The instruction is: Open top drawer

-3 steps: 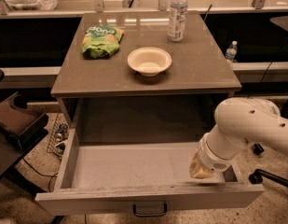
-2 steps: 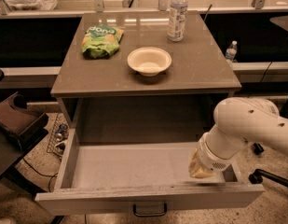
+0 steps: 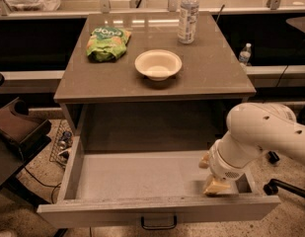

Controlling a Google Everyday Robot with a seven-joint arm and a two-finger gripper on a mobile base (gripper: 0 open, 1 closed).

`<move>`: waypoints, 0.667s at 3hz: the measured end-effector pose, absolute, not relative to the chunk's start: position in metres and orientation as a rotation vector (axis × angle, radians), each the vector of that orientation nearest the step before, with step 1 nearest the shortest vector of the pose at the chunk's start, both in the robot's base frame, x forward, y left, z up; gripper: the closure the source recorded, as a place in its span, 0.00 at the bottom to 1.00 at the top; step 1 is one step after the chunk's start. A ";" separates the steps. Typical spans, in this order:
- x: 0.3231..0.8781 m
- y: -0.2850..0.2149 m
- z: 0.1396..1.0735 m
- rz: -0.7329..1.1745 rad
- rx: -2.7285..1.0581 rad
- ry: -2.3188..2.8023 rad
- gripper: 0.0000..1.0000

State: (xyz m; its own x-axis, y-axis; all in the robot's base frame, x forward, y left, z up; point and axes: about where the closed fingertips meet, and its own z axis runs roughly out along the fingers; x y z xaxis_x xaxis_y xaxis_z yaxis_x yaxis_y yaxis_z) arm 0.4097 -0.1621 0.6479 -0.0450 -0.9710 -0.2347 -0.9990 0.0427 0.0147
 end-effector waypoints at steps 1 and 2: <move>0.409 -0.162 0.648 0.258 -2.054 2.145 0.00; 0.409 -0.162 0.648 0.258 -2.054 2.145 0.00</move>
Offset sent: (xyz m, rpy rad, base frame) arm -0.0004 0.0000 0.0006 -0.0010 -0.0010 0.0006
